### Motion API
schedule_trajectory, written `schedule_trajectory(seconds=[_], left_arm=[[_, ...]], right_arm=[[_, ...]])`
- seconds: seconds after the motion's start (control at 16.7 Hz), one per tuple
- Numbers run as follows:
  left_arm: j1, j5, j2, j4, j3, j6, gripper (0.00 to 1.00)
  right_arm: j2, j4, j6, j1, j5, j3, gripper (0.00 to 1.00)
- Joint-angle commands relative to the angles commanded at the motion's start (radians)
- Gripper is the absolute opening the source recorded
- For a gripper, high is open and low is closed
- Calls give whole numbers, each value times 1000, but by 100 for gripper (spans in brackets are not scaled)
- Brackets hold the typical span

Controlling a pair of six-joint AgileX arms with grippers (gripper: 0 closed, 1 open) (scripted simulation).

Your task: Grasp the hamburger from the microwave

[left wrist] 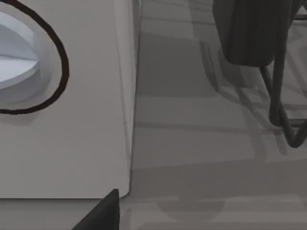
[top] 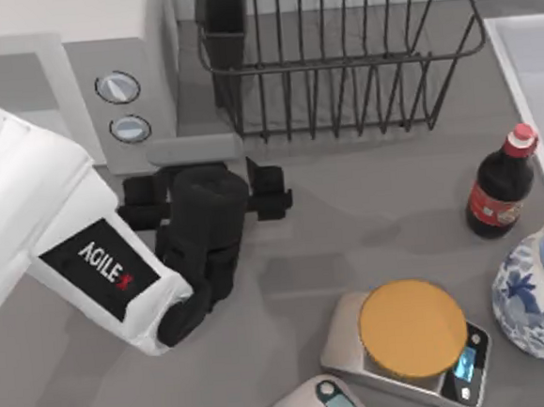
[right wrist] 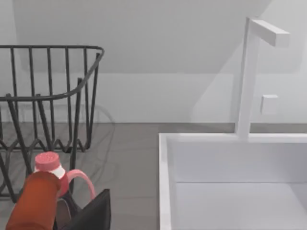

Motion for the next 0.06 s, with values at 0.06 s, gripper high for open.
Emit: schedule_trajectory(seconds=[0.06], left_arm=[[0, 0, 0, 0, 0, 0, 100]], right_arm=[[0, 0, 0, 0, 0, 0, 100]])
